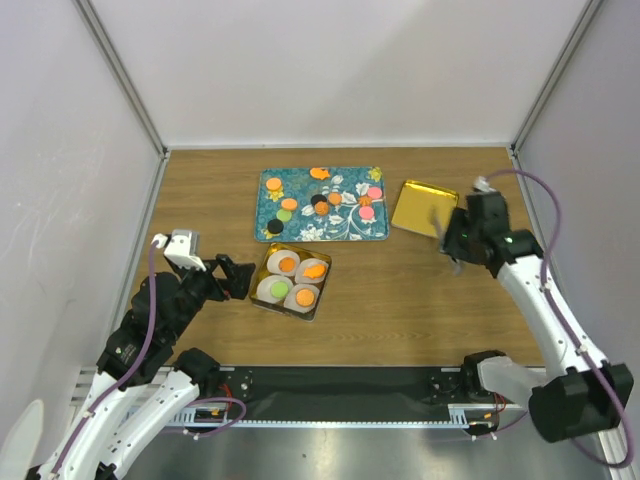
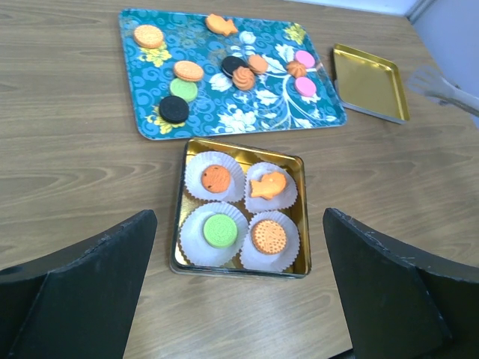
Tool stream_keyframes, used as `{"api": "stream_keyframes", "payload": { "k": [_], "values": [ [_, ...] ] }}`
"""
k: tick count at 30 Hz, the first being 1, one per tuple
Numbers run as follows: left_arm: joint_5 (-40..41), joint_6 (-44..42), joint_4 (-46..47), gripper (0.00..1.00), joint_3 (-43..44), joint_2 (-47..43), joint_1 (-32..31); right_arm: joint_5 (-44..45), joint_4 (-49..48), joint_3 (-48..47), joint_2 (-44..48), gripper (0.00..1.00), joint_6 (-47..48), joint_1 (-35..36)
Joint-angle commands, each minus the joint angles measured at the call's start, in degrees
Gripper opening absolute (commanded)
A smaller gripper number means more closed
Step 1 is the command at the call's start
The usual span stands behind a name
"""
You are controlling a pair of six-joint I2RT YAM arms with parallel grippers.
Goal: Pack the cookies
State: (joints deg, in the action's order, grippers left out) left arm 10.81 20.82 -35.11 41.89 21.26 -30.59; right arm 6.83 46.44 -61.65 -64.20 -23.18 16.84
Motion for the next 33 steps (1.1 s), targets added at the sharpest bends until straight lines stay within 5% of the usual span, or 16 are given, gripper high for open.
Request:
{"api": "stream_keyframes", "payload": {
  "k": [1,11,17,27,33],
  "values": [
    [-2.37,-1.57,2.15,1.0,-0.49,0.36,0.18,-3.04,-5.82,6.52,3.99,0.52,-2.65,-11.46],
    [-3.07,-1.92,2.16,1.0,-0.58,0.45,-0.52,-2.61,-19.53,21.2,-0.3,0.53,-4.42,-26.15],
    [-2.9,-1.83,2.15,1.0,-0.58,0.54,-0.52,-1.82,-23.32,23.59,-3.65,0.6,-4.59,-26.42],
    [-2.81,-1.75,2.24,1.0,-0.58,0.72,-0.52,-0.06,-21.65,25.17,1.0,0.85,-4.42,-26.42],
    [-2.81,-1.75,2.24,1.0,-0.58,0.98,-0.44,-1.02,-18.31,18.07,2.69,0.83,-2.41,-22.92]
  ]
}}
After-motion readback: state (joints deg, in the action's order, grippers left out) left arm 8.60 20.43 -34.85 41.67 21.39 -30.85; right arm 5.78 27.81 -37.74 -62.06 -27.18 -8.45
